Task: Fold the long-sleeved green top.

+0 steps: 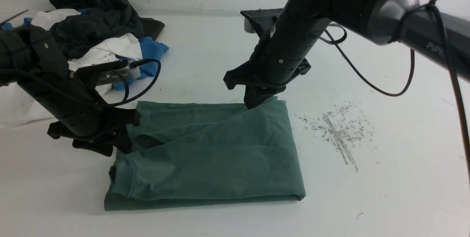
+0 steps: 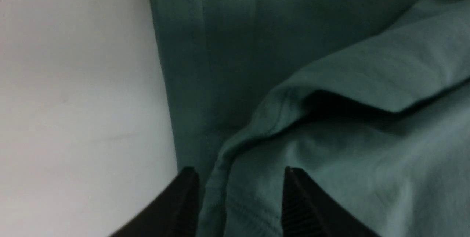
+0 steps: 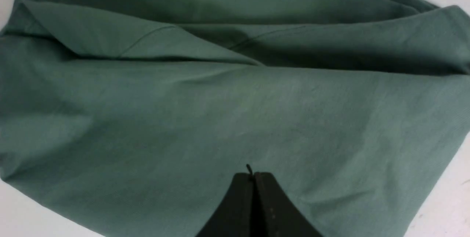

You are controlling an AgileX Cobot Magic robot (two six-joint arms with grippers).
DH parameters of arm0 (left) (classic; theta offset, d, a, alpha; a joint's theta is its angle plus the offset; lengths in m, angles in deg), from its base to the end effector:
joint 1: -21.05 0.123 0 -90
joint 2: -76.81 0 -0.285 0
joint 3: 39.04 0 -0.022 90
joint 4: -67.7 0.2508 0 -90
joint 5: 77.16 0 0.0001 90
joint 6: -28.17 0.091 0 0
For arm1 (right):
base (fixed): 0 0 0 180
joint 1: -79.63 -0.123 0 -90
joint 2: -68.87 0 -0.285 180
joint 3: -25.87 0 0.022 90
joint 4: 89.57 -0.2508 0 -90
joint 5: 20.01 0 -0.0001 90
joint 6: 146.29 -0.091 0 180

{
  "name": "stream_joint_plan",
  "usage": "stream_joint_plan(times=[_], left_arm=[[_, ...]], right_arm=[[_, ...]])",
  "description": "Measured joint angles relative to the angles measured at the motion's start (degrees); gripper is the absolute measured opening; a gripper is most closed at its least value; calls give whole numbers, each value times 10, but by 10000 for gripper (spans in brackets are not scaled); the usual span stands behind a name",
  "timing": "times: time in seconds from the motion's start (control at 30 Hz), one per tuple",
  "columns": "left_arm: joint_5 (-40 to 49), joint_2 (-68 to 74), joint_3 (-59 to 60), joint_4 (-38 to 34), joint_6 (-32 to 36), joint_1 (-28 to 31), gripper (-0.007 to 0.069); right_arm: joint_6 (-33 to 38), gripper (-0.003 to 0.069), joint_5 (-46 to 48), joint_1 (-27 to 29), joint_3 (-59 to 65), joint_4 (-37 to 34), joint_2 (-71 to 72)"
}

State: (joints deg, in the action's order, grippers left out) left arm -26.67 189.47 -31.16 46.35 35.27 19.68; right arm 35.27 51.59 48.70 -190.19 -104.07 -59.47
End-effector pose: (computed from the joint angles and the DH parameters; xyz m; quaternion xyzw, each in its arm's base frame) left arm 0.3528 -0.0340 0.1918 -0.0337 0.9849 -0.1477 0.0843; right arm 0.3779 0.2517 0.2738 -0.2530 0.9493 0.1554 0.1031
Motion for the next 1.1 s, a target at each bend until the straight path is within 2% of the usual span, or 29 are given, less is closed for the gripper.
stream_joint_plan(times=[0.13,0.23,0.3,0.33,0.37,0.43,0.47,0.5,0.53,0.87,0.97,1.1], left_arm=[[-2,32,-4,-53,21,0,391],[-2,42,-4,-84,57,0,380],[-2,42,-4,-97,72,0,330],[-2,42,-4,-101,76,0,277],[-2,42,-4,-101,76,0,277],[1,42,-9,-99,77,0,144],[1,42,-9,-99,77,0,134],[7,42,-16,-97,77,0,72],[12,42,-21,-94,77,0,49],[116,42,-97,-52,84,0,37],[118,42,-107,-52,106,0,37],[112,40,-123,-82,170,-2,37]], right_arm=[[1,-14,0,0,0,-1,1],[1,-14,-1,0,0,-1,3],[1,-15,-1,0,0,-1,4],[2,-15,-1,0,0,-1,5],[2,-15,-1,0,0,-1,5],[3,-15,-1,0,0,1,5],[3,-15,-1,0,0,1,5],[3,-15,-1,0,0,1,5],[3,-15,-1,0,0,1,5],[3,-15,-1,0,0,1,5],[3,-15,-1,0,0,-4,5],[3,-15,-1,0,0,-38,-1]])
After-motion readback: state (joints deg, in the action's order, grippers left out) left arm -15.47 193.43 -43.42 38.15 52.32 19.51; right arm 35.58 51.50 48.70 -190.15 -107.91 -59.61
